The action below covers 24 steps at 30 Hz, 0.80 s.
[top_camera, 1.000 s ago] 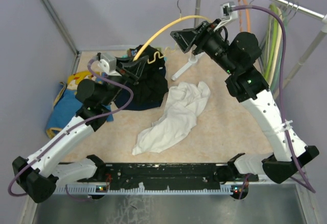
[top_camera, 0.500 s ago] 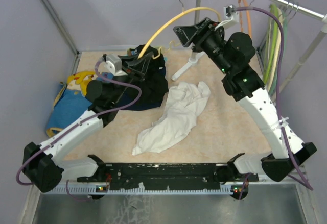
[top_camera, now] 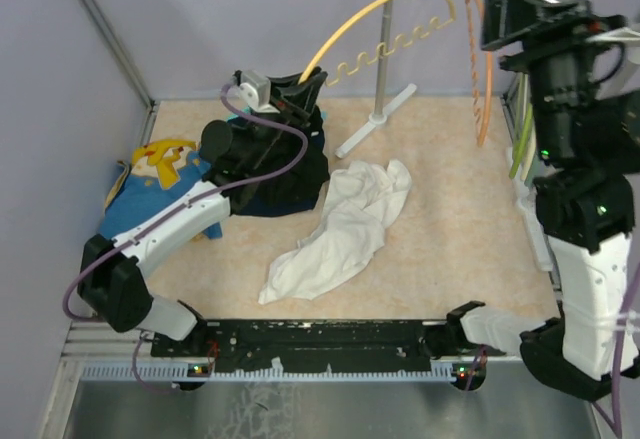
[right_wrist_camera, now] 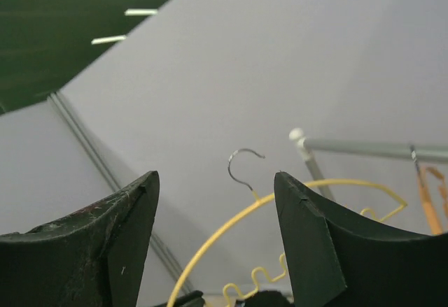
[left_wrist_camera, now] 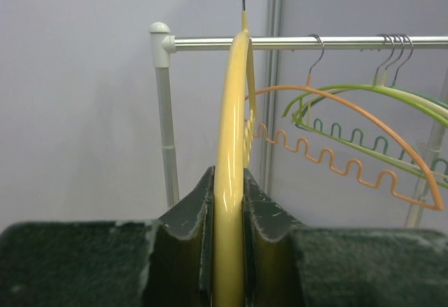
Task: Remove the t-shirt from the hanger
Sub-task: Place the hanger on the clothesline.
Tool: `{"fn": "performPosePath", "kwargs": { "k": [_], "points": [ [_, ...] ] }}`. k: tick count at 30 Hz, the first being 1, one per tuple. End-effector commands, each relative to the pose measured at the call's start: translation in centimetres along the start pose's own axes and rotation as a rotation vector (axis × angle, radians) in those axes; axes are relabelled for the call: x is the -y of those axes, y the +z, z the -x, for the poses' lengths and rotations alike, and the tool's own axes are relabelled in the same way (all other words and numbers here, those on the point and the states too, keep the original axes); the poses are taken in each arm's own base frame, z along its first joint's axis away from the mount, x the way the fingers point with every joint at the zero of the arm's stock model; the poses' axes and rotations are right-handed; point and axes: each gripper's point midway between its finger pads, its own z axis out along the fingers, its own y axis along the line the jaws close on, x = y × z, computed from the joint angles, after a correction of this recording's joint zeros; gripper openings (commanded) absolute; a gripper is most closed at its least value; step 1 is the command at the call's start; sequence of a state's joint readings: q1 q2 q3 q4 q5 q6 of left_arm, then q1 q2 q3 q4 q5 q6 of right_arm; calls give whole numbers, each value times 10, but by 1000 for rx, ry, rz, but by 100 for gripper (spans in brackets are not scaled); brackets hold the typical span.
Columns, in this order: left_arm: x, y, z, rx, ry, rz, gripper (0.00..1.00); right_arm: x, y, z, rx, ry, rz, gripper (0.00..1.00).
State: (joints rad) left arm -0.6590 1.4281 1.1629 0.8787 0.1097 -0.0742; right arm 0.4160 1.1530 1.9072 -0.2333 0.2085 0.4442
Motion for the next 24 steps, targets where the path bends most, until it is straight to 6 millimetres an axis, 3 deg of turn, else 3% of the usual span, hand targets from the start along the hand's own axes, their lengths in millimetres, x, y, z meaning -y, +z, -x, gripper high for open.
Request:
{"fn": "performPosePath", "kwargs": {
  "k": [1, 4, 11, 18, 24],
  "points": [
    [3, 27, 12, 73, 8, -19, 0, -1, -22, 65, 147, -87, -49, 68],
    [2, 49, -4, 47, 23, -39, 0, 0, -28, 73, 165, -99, -58, 70],
    [3, 80, -37, 42, 19, -74, 0, 1, -32, 72, 163, -113, -57, 71],
    [-1, 107, -64, 28, 15, -78, 0, 5, -33, 61, 122, -126, -63, 71],
    [1, 108, -63, 63, 19, -80, 0, 10, -33, 52, 100, -139, -70, 71]
  ]
}}
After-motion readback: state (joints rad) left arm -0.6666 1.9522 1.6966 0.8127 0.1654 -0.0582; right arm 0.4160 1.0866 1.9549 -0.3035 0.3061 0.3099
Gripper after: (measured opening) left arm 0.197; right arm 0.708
